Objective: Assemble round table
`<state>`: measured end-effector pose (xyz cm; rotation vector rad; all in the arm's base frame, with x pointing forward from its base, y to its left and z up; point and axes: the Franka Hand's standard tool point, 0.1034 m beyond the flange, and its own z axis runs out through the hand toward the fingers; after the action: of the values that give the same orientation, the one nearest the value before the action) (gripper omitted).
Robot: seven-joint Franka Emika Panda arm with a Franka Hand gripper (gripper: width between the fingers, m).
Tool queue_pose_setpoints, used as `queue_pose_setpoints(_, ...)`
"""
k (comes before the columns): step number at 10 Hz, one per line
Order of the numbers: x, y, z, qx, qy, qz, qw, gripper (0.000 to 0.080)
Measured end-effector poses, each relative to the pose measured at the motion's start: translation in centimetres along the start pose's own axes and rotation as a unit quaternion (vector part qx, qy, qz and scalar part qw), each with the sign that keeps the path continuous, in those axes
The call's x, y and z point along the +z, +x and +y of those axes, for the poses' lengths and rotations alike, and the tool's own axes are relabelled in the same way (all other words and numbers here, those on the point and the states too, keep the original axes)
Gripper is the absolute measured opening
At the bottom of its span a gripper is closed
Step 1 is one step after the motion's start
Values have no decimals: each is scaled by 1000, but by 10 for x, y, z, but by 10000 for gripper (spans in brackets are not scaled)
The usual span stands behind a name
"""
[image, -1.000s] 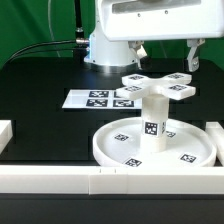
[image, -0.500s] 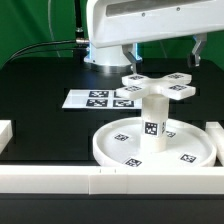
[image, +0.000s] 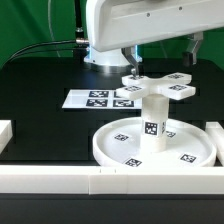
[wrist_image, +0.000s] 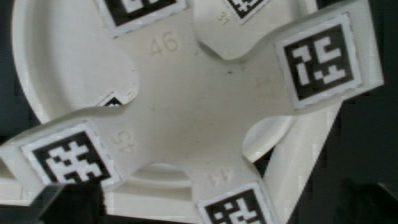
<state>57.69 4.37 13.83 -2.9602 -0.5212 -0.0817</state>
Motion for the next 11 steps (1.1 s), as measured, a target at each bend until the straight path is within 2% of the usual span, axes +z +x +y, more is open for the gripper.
queue_pose_setpoints(1, 0, 1, -1, -82, -7, -2, 997, 649)
queue_pose_setpoints(4, 1, 2, -6, -227, -13, -13, 974, 649)
queue_pose_setpoints(8, 1, 1, 0, -315, -15, -14, 949, 649)
queue_pose_setpoints(10, 3, -1, 0, -416, -22, -23, 909, 649)
queue_pose_setpoints(11, 3, -1, -1, -435, -23, -27, 900, 649)
